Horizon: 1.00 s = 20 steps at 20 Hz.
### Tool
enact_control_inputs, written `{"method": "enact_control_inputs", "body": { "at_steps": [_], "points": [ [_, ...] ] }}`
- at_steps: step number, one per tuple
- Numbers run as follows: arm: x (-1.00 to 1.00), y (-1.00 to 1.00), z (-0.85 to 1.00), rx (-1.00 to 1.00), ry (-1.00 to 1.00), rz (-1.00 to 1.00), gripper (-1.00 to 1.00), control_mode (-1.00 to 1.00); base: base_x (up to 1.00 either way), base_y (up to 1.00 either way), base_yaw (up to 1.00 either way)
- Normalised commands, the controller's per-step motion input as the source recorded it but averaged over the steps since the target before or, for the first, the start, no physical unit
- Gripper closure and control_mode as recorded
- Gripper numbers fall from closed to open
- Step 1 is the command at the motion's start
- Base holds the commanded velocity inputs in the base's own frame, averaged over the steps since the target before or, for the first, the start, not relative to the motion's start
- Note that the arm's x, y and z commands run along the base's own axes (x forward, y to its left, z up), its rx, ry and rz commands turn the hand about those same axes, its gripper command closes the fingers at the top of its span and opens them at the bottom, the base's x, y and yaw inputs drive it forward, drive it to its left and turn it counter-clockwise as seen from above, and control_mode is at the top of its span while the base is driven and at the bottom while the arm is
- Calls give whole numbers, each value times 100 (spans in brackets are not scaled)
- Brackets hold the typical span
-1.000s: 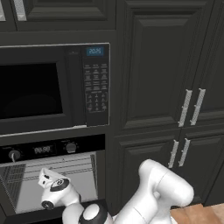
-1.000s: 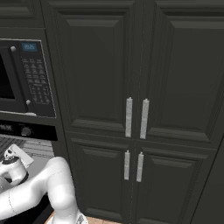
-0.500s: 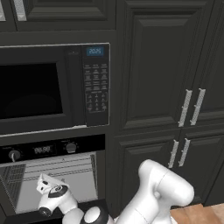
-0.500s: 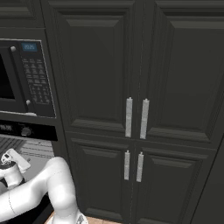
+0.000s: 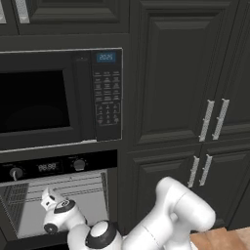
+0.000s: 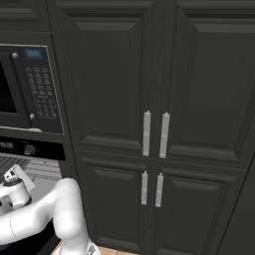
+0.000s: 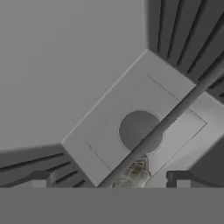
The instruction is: Take the fish from the oven and place it on the plate on the counter.
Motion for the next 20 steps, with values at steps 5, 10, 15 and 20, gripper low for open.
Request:
{"method": "enact_control_inputs", "body": {
  "at_steps": [5, 10, 15, 20],
  "points": [
    [42, 0, -66, 17, -14, 0, -100, -100, 0, 0, 0],
    [38, 0, -77, 15, -13, 0, -100, -100, 0, 0, 0],
    [25, 0, -82, 16, -14, 0, -100, -100, 0, 0, 0],
    [1, 1, -25, 13, -3, 0, 100, -100, 0, 0, 0]
  ]
}}
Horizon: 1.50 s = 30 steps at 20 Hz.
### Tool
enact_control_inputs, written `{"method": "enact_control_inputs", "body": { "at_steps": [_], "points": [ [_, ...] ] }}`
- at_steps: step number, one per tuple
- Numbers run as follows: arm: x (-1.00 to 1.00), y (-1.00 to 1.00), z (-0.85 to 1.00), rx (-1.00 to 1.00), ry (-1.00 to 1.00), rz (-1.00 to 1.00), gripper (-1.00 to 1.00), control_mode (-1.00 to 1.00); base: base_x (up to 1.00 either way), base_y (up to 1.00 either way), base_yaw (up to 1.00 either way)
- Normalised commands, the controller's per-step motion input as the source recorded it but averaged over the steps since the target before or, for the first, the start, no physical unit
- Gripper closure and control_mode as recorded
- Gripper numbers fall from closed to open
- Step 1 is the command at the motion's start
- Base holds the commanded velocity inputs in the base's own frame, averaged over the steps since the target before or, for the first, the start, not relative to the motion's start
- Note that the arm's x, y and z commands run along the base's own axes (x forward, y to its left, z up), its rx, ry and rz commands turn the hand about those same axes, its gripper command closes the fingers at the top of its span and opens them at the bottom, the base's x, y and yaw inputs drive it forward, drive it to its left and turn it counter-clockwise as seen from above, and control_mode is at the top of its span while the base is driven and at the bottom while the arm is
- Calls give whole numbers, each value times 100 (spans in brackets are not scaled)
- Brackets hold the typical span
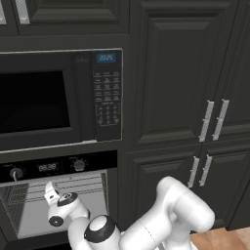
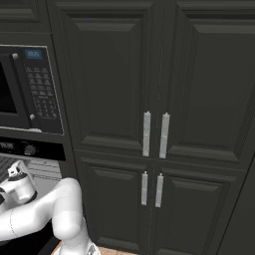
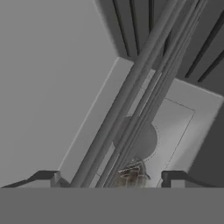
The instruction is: Take the fish from the oven and place it on the plate on the counter.
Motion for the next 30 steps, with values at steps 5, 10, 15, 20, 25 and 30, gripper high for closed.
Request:
{"method": "enact_control_inputs", "body": {
  "at_steps": [5, 10, 15, 20, 25, 30],
  "points": [
    [0, 0, -3, 2, 0, 0, 100, -100, 0, 0, 0],
    [0, 0, 0, 0, 0, 0, 100, -100, 0, 0, 0],
    [-8, 0, -7, 0, 0, 0, 100, -100, 0, 0, 0],
    [-45, 0, -30, 0, 0, 0, 100, -100, 0, 0, 0],
    [-61, 0, -30, 0, 0, 0, 100, -100, 0, 0, 0],
    [-67, 0, -26, 3, 3, 2, 100, -100, 0, 0, 0]
  ]
}}
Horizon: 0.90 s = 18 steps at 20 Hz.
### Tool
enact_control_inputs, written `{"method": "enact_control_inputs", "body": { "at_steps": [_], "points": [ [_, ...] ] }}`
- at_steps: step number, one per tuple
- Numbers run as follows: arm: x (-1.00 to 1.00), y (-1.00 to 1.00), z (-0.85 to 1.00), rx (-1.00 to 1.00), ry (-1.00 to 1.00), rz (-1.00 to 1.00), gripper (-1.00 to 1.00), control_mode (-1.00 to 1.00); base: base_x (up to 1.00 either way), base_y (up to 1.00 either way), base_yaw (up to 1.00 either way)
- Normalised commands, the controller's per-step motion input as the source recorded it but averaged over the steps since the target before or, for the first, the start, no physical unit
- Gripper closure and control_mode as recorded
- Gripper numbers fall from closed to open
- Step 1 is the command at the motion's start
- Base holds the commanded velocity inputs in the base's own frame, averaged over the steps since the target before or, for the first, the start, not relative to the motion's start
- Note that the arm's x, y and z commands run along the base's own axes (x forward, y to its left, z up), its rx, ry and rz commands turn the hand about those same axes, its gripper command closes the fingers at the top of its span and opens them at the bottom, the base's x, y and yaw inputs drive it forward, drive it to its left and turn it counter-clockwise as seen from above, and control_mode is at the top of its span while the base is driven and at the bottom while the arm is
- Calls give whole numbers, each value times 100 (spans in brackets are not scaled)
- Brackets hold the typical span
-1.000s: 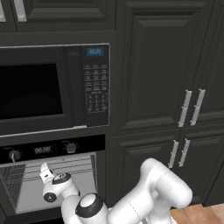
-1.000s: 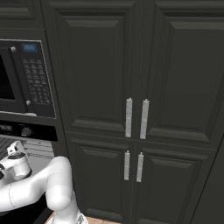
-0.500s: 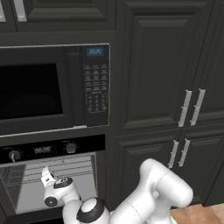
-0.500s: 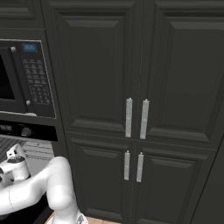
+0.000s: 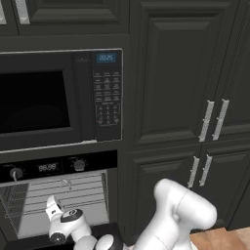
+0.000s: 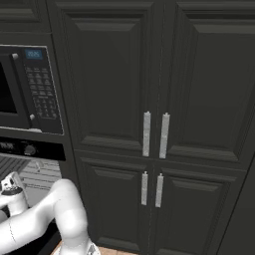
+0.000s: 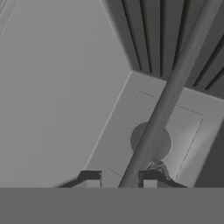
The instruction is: Take the fish from the oven and place it on the plate on the counter.
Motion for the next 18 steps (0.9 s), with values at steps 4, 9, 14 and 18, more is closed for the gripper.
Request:
{"method": "enact_control_inputs", "body": {
  "at_steps": [4, 9, 14, 18],
  "points": [
    [-74, 0, -25, 1, 7, 3, 100, -100, 0, 0, 0],
    [-72, 6, -24, 0, 10, 4, 100, -100, 0, 0, 0],
    [-57, 5, -44, 0, 17, 5, 100, -100, 0, 0, 0],
    [-61, 4, -43, 0, 25, 6, 100, -100, 0, 0, 0]
  ]
}}
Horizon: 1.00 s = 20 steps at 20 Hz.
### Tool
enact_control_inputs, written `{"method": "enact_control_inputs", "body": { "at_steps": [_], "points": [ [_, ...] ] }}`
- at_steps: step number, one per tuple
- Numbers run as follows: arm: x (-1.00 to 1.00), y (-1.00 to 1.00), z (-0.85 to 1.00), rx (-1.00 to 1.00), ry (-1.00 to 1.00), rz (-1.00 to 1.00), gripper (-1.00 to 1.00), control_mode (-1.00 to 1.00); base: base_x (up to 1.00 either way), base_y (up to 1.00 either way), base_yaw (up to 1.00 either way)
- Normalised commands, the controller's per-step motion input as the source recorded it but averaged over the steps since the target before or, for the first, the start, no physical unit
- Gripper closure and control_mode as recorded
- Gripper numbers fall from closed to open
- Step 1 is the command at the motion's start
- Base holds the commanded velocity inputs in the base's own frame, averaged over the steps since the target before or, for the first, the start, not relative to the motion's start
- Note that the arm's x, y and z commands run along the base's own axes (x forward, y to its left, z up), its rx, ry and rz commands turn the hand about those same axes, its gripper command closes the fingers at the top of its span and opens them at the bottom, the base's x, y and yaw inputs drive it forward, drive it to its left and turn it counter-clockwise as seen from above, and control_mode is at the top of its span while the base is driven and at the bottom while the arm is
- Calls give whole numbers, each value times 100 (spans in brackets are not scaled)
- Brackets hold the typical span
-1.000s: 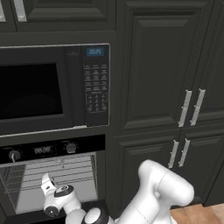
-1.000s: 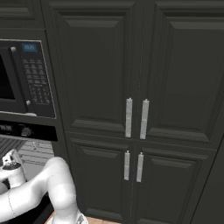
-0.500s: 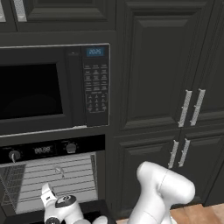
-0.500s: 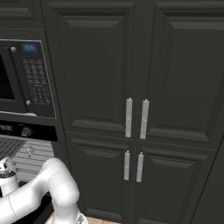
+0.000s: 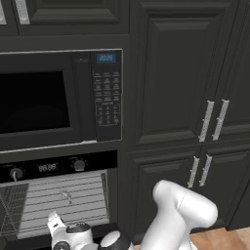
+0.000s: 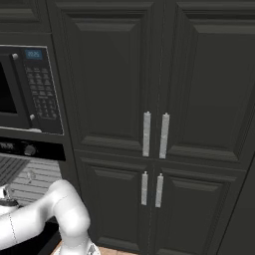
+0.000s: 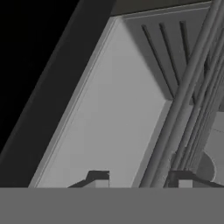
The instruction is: Take the fish from the oven and place it on the plate on the counter.
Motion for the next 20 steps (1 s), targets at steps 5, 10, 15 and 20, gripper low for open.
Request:
{"method": "enact_control_inputs", "body": {
  "at_steps": [5, 10, 15, 20],
  "points": [
    [-66, 7, -30, 0, 31, 6, 100, -100, 0, 0, 0],
    [-62, 11, -35, 0, 42, 6, 100, -100, 0, 0, 0],
    [-76, 8, -59, 0, 34, 6, 100, -100, 0, 0, 0],
    [-91, 8, -69, 0, 29, 7, 100, -100, 0, 0, 0]
  ]
}}
